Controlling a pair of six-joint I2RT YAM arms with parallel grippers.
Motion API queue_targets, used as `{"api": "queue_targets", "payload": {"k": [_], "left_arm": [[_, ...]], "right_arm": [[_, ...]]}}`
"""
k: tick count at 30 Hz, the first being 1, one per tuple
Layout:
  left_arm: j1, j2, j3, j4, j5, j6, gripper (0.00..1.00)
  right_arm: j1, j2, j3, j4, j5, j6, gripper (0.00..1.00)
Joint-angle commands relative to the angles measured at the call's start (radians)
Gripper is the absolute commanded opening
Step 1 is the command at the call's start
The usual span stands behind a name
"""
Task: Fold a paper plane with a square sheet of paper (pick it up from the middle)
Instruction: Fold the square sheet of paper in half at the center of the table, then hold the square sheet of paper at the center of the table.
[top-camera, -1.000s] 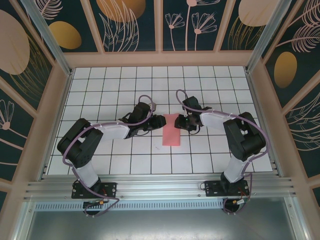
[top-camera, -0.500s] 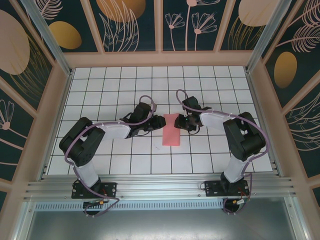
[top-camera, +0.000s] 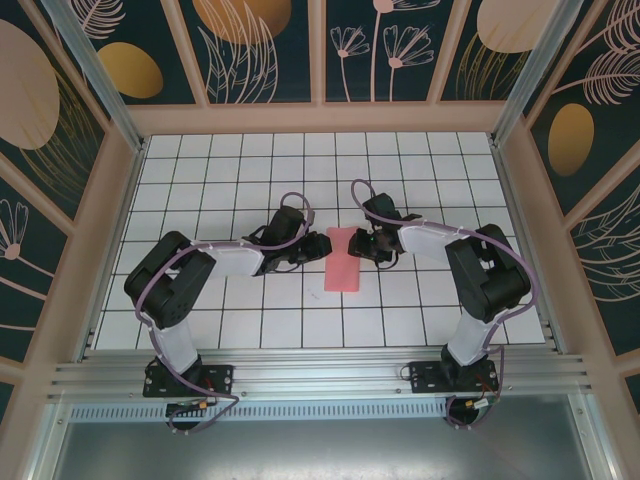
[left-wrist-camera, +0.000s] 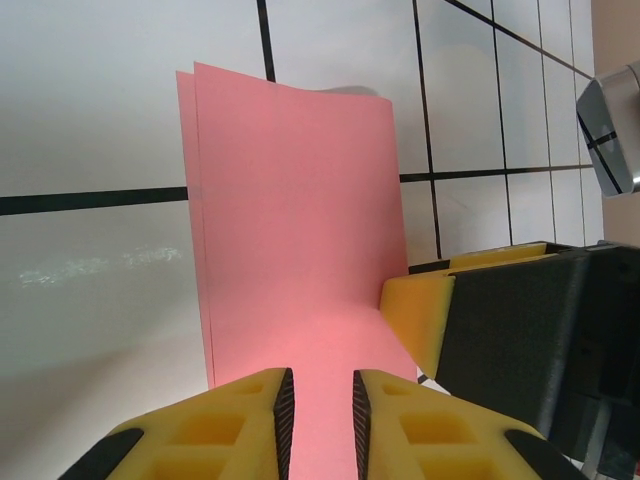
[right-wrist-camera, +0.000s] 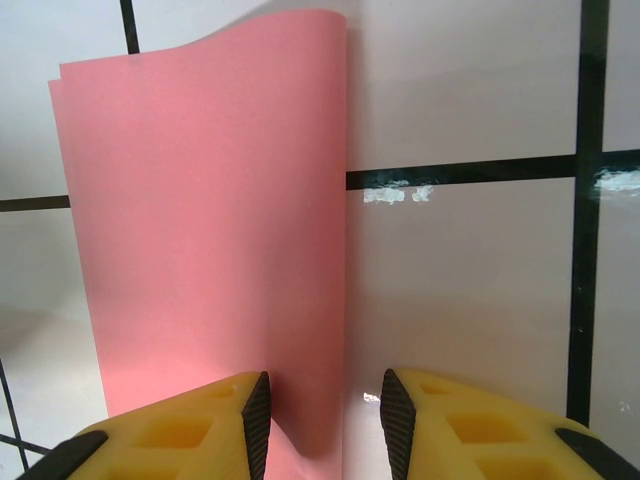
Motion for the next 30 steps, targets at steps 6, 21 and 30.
{"api": "queue_targets", "payload": {"k": [6, 21, 30], "left_arm": [[-0.008, 0.032, 0.039, -0.020, 0.002, -0.001, 0.23], [-0.008, 0.041, 0.053, -0.026, 0.008, -0.001, 0.23], [-0.009, 0.078, 0.083, -0.059, 0.017, 0.011, 0.19]], "right_arm": [[0.009, 0.033, 0.010, -0.039, 0.023, -0.033, 0.39], [0.008, 0.040, 0.010, -0.052, 0.033, -0.050, 0.39], [0.008, 0.049, 0.011, -0.058, 0.039, -0.047, 0.39]]}}
